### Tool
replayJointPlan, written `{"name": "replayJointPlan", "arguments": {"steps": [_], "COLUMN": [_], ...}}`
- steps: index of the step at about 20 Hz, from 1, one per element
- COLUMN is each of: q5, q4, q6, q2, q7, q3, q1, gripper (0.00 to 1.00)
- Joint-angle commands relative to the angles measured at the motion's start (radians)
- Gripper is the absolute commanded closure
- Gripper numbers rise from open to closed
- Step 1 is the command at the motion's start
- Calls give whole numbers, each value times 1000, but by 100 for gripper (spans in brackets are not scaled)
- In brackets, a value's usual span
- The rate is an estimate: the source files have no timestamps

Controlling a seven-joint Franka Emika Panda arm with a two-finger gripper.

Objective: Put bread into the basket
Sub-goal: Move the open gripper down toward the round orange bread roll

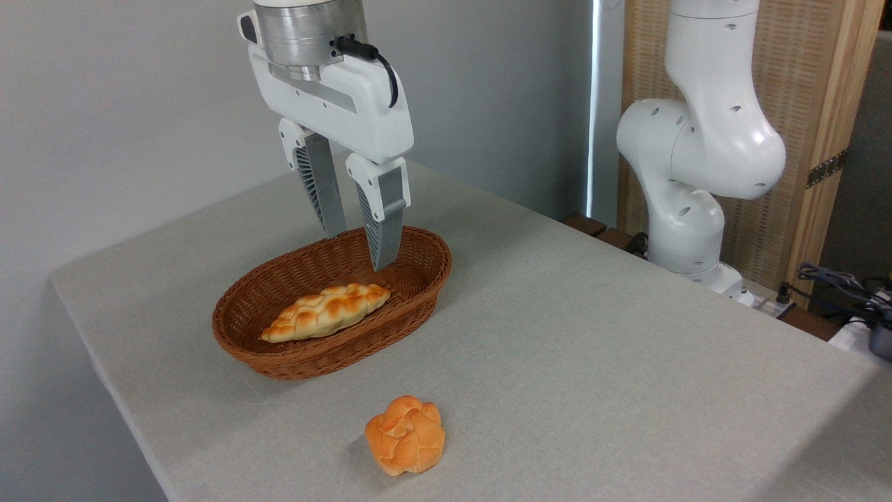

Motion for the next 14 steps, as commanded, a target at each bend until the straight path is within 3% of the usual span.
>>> {"name": "replayJointPlan", "arguments": {"steps": [1,10,12,14], "q5": [-6,-3,8,55], "q4": [-26,-41,-75,-99], "q6": [11,48,95,129], "q2": [-17,-31,-35,-34], "q7": [-2,12,67,154], "q3": [13,13,20,30], "q1": [-7,-8,-5,-4], "gripper": [0,0,0,0]}}
